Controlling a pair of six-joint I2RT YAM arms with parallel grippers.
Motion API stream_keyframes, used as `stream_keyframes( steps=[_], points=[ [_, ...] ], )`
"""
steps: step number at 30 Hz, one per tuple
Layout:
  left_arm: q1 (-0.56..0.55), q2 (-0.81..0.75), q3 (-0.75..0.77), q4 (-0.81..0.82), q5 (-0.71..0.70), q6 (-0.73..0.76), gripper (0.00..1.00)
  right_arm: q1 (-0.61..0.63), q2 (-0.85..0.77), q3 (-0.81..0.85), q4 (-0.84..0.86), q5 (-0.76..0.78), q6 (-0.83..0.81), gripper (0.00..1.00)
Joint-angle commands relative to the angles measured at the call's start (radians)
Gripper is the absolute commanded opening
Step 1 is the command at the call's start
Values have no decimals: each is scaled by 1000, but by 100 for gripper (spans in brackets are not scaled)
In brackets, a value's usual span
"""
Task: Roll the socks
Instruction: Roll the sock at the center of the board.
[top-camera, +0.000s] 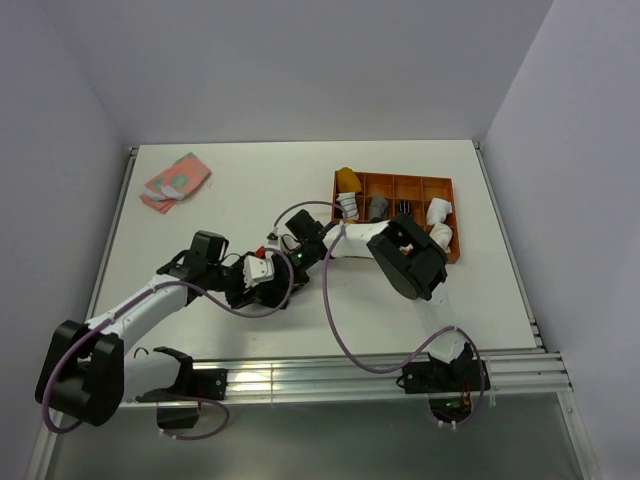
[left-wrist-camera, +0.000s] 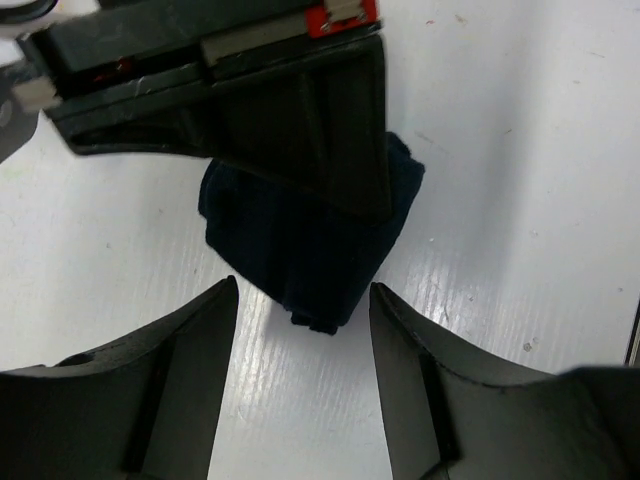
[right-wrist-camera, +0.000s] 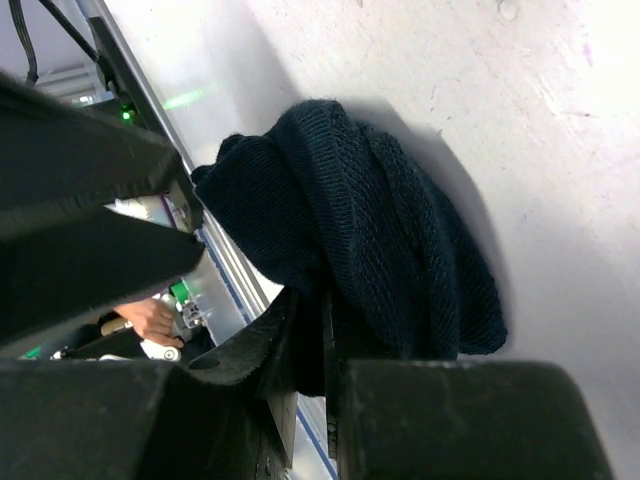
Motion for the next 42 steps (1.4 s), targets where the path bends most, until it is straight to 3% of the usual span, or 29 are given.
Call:
stream_keyframes(
  steps=[1,18,24,30,33,35,37,40,42],
  points=[
    [-41,-1,-9,41,-13,18,61,-14,26,13,-31,31,-7,5],
    [-79,161,55,38,8,-27,52,-14,-13,-37,-12,63,-9,4],
    [-81,226,87,1,24,-27,38,-14,-32,-65,-6,100,-12,5],
    [-81,292,138,-91,48,-12,16,-9,-52,-74,-17,181,-14,5],
    [-81,333,173,-163,65,-2,6,-9,-84,-88,-14,260,-7,12],
    [-79,371,199,-221,74,8,1,-6,-114,-112,0,316,3,23],
    [-75,399,221,-252,79,39,0,2,-163,-134,29,389,23,35],
    [-56,460,253,-318,94,70,0,9,-236,-183,73,469,52,45],
    [-39,505,275,-358,114,90,0,12,-279,-232,101,511,77,47]
  ],
)
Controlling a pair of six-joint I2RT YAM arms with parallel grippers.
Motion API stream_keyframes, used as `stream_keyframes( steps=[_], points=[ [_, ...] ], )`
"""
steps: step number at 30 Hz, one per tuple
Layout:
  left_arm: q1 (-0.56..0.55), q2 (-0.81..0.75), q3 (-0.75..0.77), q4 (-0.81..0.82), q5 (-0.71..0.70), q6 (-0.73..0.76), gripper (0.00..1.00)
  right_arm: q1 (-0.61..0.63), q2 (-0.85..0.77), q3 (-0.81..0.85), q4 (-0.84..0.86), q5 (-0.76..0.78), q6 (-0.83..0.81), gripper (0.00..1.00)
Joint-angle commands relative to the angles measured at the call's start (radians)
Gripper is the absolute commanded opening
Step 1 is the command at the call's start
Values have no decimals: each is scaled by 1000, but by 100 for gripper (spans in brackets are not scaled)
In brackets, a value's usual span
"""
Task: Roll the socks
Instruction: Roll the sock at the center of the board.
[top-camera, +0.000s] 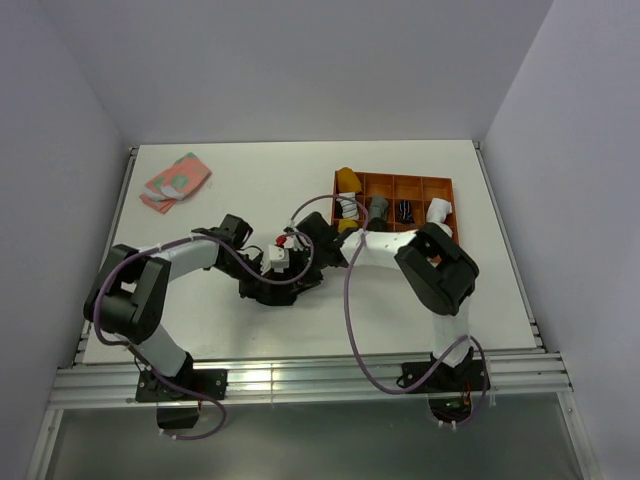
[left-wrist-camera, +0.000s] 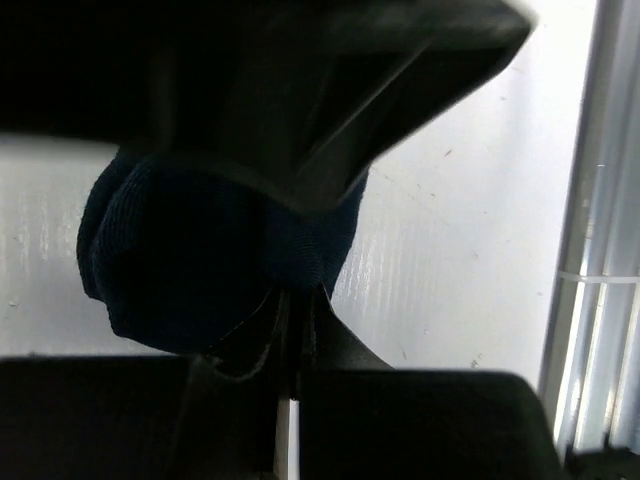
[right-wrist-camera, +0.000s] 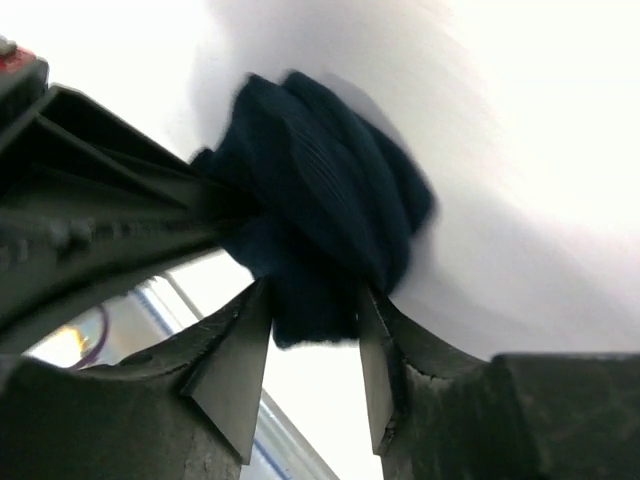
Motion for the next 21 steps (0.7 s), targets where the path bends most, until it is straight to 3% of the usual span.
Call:
stream_keyframes(
  steps=[1,14,21],
  points=[
    [21,77,33,-184,18,77,0,4,-117,-75,70,205,43,48],
    [78,303,239,-453,67,142,0,88,-373,-351,185,547,139,49],
    [80,390,319,-563,51,134,1,280,-412,-307,148,754,-14,49]
  ],
)
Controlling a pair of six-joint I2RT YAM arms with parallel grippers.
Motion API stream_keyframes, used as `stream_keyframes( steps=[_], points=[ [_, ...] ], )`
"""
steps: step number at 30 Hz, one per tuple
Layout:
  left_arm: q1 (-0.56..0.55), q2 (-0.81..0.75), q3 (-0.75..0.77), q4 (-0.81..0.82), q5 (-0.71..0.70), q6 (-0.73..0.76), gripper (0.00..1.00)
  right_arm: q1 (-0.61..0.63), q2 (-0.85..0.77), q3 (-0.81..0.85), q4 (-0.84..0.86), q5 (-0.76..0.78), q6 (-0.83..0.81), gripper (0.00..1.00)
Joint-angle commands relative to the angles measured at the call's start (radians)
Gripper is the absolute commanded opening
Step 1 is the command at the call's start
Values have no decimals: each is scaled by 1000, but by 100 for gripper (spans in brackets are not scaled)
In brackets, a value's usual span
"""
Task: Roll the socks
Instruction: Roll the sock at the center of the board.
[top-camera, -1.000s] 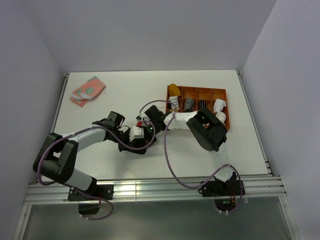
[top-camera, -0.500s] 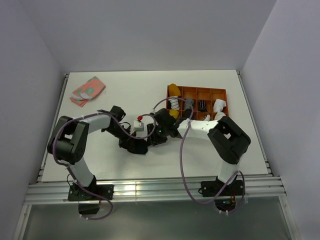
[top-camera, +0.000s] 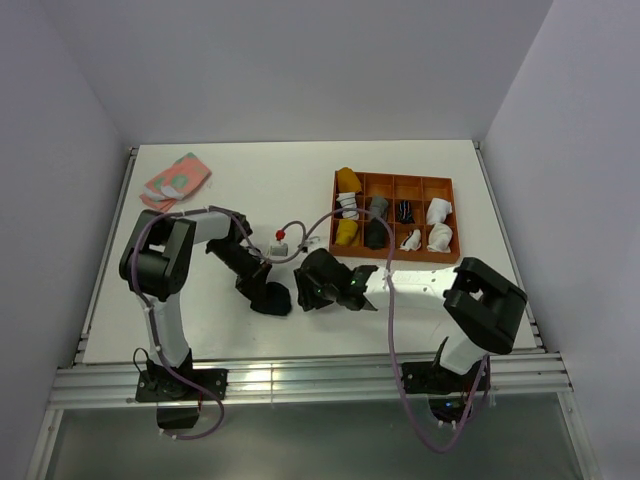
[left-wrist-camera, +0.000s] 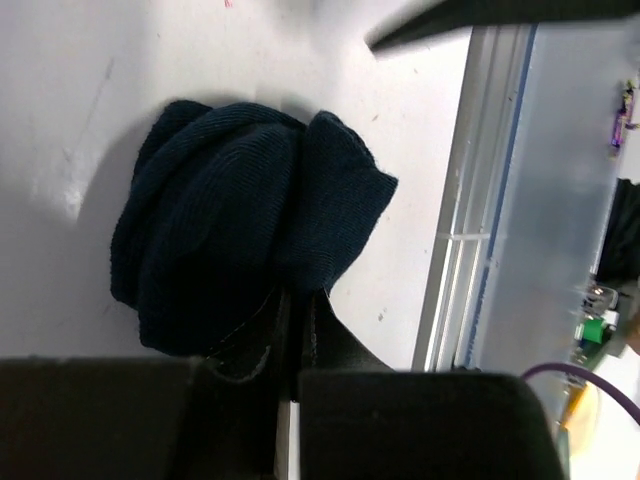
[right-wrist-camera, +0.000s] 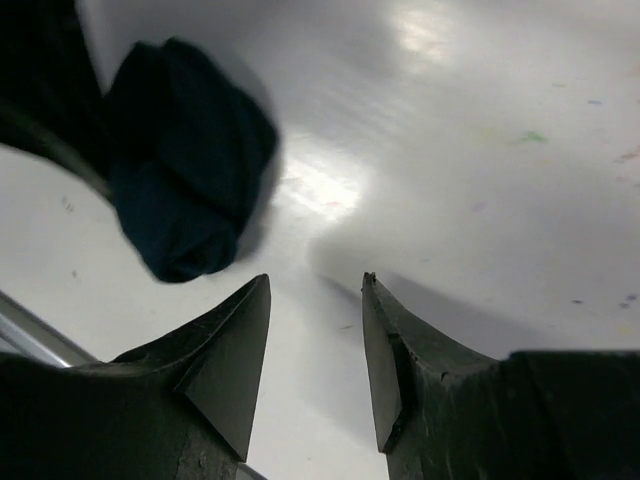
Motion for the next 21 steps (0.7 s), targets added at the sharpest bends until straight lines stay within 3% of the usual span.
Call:
stream_keyframes(
  steps=[1,14,21],
  points=[
    [0,46,31,-72,-76,23,0,90,-36,60,19,141,-105,49],
    [0,146,92,-164,-145,6,0,267,124,304,-52,186,-400,56],
    [0,171,122,-189,-147,4,0,296,181,341,-38,190,-445,56]
  ],
)
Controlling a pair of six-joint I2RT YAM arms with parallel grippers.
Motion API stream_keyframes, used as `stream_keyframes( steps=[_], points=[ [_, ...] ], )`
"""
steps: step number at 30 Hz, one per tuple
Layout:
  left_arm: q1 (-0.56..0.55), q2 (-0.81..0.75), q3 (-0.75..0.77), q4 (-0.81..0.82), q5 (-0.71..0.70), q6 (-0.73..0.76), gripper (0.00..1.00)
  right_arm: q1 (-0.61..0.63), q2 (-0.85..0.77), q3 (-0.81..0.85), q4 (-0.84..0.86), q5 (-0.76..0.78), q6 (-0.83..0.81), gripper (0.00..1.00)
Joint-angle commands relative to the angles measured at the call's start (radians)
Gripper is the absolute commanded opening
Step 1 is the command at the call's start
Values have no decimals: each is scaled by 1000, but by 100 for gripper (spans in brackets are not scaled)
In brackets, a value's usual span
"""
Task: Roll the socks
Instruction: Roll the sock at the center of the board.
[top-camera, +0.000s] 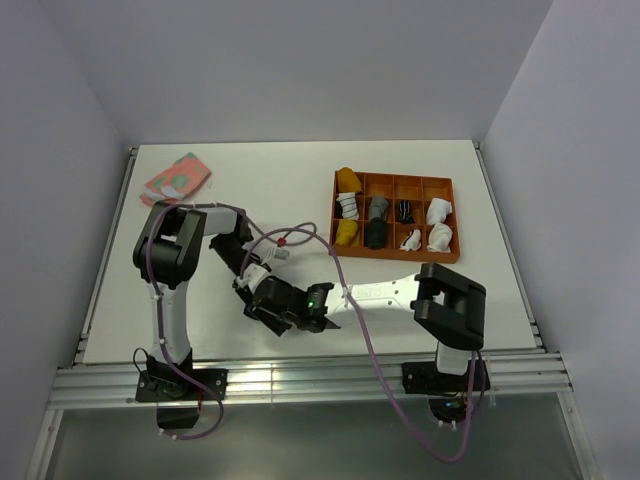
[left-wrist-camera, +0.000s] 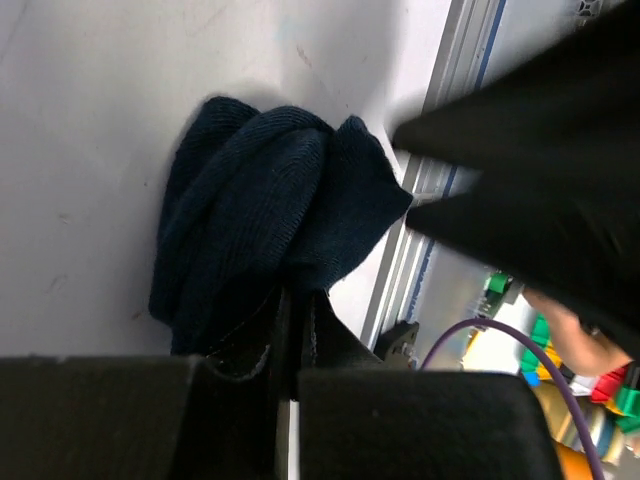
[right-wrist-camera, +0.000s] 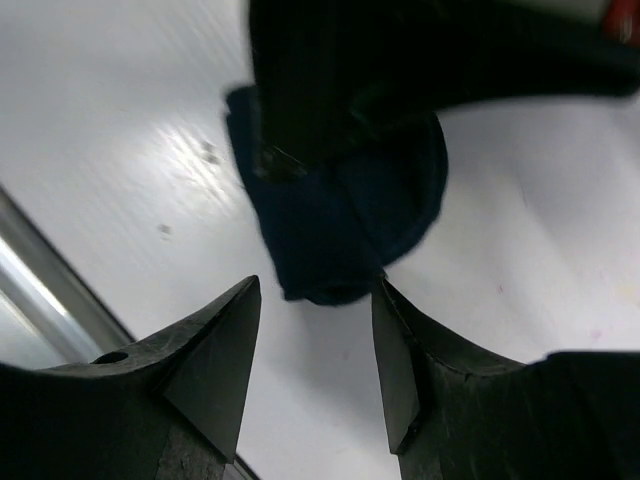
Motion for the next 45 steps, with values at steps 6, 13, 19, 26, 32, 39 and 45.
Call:
stream_keyframes(
  steps=[6,13,19,26,32,39,45],
  points=[
    [-7,37,17,30,-92,-9,0,49,7,91,87,20,-105,56],
    [-7,40,26,30,-100,-20,0,58,76,127,75,14,-145,56],
    [-7,46,31,23,-100,-20,0,59,128,115,90,26,-162,54],
    [-7,66,49,-13,-72,9,2,58,179,87,118,24,-149,39],
    [-7,43,51,-4,-51,-5,12,49,191,62,127,12,-119,16],
    [33,-90,69,59,112,-57,31,-28,101,-20,139,-190,-68,12],
    [100,-176,83,160,181,-143,33,-121,79,-30,112,-370,-36,13]
  ],
)
